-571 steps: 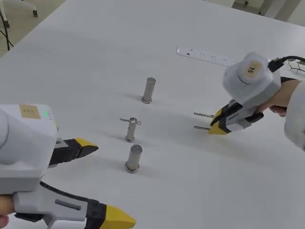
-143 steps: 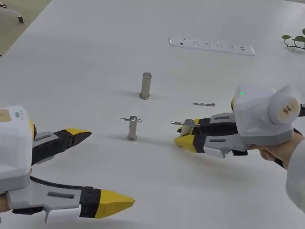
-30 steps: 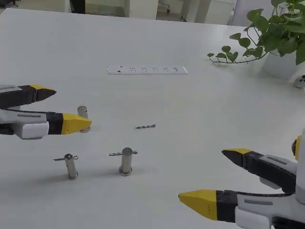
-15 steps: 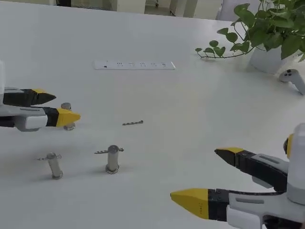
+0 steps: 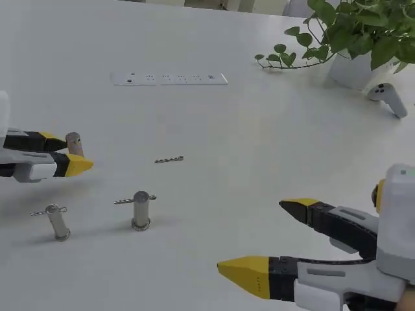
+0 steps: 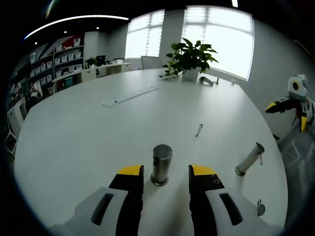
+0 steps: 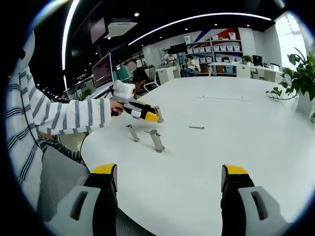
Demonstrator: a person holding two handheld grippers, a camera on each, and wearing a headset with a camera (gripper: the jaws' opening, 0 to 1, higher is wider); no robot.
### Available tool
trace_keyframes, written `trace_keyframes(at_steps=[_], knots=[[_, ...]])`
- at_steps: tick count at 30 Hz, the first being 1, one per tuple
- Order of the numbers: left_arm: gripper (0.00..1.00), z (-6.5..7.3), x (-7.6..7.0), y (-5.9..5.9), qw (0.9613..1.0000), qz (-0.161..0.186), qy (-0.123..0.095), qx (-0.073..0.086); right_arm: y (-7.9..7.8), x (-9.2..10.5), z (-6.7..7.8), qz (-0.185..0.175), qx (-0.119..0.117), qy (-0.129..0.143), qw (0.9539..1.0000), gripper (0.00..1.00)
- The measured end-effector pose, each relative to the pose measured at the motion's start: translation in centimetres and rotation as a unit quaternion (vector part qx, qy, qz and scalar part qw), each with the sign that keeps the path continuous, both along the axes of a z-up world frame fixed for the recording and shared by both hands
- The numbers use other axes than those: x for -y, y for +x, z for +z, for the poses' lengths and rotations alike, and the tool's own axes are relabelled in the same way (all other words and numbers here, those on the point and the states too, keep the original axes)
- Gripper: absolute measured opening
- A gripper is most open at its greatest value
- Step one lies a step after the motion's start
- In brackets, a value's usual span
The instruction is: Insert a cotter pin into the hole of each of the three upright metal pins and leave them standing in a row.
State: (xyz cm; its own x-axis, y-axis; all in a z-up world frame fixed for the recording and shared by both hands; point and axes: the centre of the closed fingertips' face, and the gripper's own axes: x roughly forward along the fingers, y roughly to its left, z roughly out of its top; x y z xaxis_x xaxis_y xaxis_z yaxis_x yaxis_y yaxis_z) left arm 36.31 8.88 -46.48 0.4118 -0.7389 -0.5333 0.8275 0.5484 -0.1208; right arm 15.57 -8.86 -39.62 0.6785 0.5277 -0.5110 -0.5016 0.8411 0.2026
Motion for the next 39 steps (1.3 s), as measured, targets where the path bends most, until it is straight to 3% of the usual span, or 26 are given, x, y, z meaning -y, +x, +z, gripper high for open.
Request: trace_keyframes(at_steps=[3,7,12,14,21,26,32,36,39], knots=[[0.31,-0.3,0.1,0.2,1.0000,0.005,-0.005,-0.007,0.0,-0.2,-0.1,0.004,-0.002,0.003,1.0000,0.85],[0.27,-0.6,0.6,0.4,1.0000,0.002,-0.008,-0.005,0.0,-0.4,-0.4,0.006,-0.005,0.005,1.0000,0.84],[0.17,-1.5,0.5,0.6,0.9999,0.004,0.008,-0.010,0.2,-0.5,-0.4,0.002,0.000,0.010,0.9999,0.82],[0.13,-1.8,0.3,0.7,0.9998,0.003,0.019,-0.002,0.2,-0.5,-0.3,0.002,0.002,0.014,0.9999,0.81],[0.11,-1.7,0.5,0.7,0.9999,-0.004,0.015,0.004,0.0,-0.5,-0.6,0.007,-0.004,0.010,0.9999,0.80],[0.10,-1.7,0.7,0.5,0.9992,-0.018,0.026,0.024,0.1,-0.7,-0.6,0.008,-0.004,0.012,0.9999,0.80],[0.10,-1.5,0.6,0.7,0.9997,0.021,0.009,-0.001,0.0,-0.9,-0.8,0.011,-0.007,0.012,0.9998,0.80],[0.09,-1.4,0.5,0.7,0.9996,0.026,0.012,0.001,0.1,-0.8,-0.7,0.011,-0.006,0.012,0.9998,0.80],[0.09,-0.6,0.4,0.5,0.9995,0.032,0.004,0.006,0.1,-0.8,-0.7,0.012,-0.005,0.011,0.9999,0.80]])
